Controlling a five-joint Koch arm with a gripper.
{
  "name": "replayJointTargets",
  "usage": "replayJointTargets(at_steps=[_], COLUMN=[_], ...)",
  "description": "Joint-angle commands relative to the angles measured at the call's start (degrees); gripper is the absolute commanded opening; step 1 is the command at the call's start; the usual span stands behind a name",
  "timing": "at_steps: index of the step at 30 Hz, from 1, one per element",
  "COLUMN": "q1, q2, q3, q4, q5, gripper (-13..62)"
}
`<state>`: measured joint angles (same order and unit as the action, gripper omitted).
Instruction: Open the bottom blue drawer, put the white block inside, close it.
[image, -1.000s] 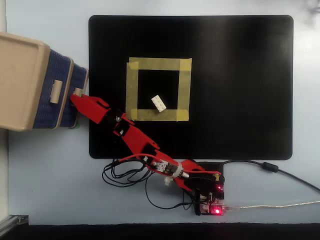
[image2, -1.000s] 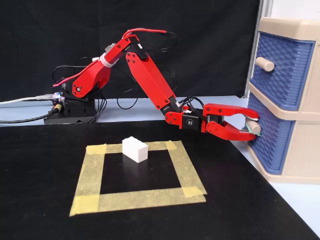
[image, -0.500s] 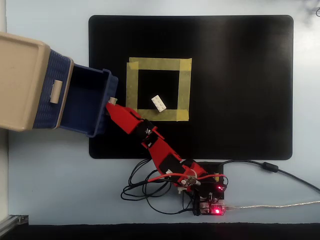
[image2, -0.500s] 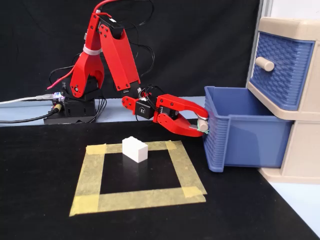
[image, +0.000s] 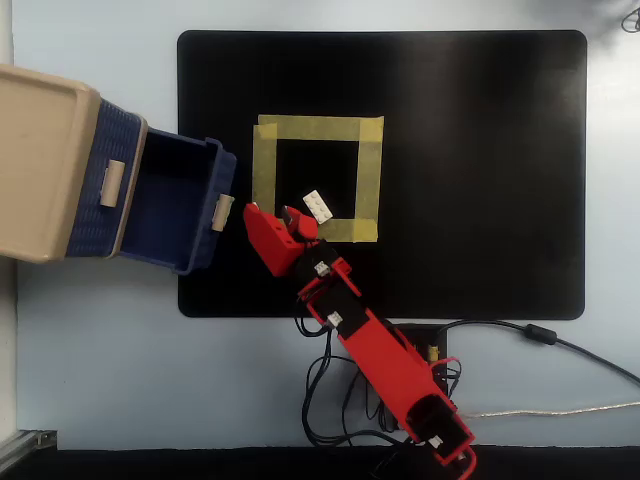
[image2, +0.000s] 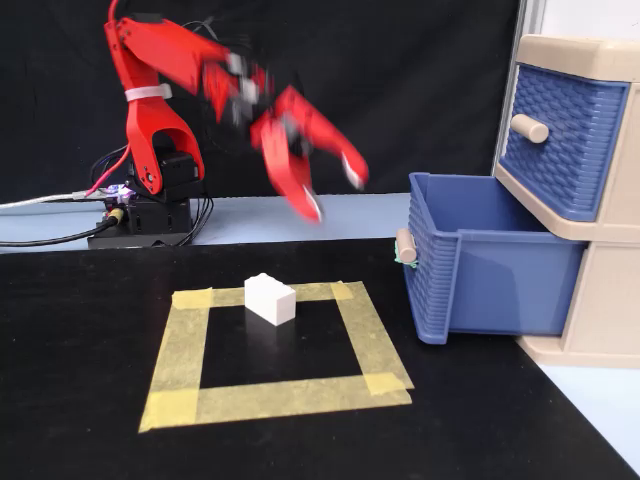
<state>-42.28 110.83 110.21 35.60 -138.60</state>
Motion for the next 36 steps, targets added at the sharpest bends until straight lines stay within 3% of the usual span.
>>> replayJointTargets(at_steps=[1, 5, 8, 18, 30, 33, 36], q1=[1.05, 4.92, 5.63, 6.24, 9.93, 9.84, 10.11], q2=[-1.23, -9.05, -13.01, -24.61, -28.12, -28.83, -29.09], q3=[-13.62, -20.13, -19.78, -19.16, -15.47, -15.82, -15.29], q4=[25.40, 31.38, 30.32, 26.98, 26.63, 26.37, 24.61], q5=[19.42, 40.69, 46.49, 47.81, 47.99, 50.10, 51.50], gripper=[33.5, 33.5, 33.4, 33.7, 33.0, 26.0, 11.3])
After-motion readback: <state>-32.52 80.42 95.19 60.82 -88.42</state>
